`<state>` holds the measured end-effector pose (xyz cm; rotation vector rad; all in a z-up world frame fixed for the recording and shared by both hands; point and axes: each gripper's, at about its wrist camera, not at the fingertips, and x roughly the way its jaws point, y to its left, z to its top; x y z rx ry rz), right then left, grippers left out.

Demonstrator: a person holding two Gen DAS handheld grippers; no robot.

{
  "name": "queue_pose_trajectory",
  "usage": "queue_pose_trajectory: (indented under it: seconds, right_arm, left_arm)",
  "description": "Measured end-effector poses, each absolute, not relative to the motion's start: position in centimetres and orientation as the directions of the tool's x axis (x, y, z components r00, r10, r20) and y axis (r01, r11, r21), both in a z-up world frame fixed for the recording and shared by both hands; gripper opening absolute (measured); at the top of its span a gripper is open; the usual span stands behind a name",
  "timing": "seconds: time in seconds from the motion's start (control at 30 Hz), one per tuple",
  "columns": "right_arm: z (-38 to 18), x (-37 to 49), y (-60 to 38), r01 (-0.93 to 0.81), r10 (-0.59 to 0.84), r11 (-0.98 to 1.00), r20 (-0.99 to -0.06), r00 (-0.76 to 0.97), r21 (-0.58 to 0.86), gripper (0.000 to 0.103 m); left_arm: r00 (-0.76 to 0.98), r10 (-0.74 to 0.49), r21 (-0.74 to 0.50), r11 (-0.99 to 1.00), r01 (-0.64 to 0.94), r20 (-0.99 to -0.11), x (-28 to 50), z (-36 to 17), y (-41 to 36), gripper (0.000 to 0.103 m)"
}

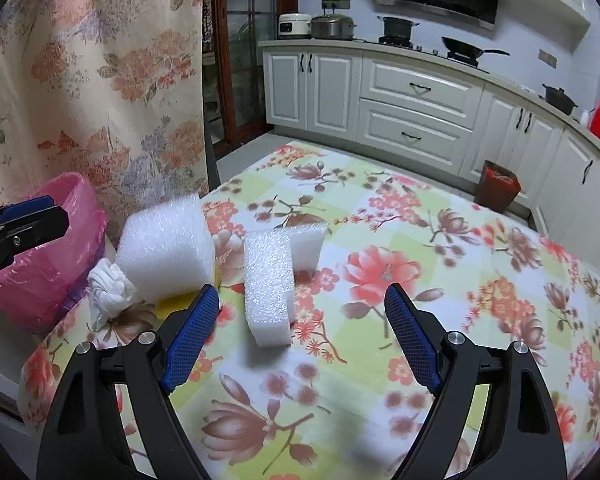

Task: Collect trash
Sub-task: 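Move both grippers back over the table toward the white foam pieces, then grasp the large white foam block with the left gripper while the right gripper grasps the white foam strip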

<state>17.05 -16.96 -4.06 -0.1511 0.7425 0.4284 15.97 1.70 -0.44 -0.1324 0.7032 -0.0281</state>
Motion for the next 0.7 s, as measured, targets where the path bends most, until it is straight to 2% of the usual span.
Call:
queue_pose_trajectory:
  seconds: [0.23,0.33,0.43,0.57,0.7]
  right_arm:
    - [-5.7,18.5,-16.0,-0.448,0.333,0.894,-0.703,0.629,0.023,0.075]
    - [-6.4,19.2,-15.6,-0.454,0.337,0.891,-0.715,0.613,0.030,0.069]
    - [-6.9,19.6,-15.5,-0.464,0.352,0.884,-0.722,0.595,0.048,0.060]
    - [-7.1,19.8,-15.3,-0.484,0.374,0.873,-0.720,0.584,0.061,0.040]
    - [-7.0,19.8,-15.4,-0.487,0.380,0.871,-0.718,0.584,0.065,0.033]
  left_arm:
    - [0.749,-0.092,-0.128,0.992,0.010,-0.656,17.2,-1.3,1.3,0.076]
    - [0.743,-0.107,-0.128,0.991,0.029,-0.661,17.6,-1.7,1.1,0.078]
    - [0.736,-0.117,-0.121,0.992,0.048,-0.666,18.1,-1.9,0.7,0.080]
    - [0.726,-0.140,-0.116,0.990,0.083,-0.674,18.9,-2.4,0.2,0.086]
    - [0.711,-0.160,-0.094,0.987,0.132,-0.684,19.6,-3.0,-0.5,0.089]
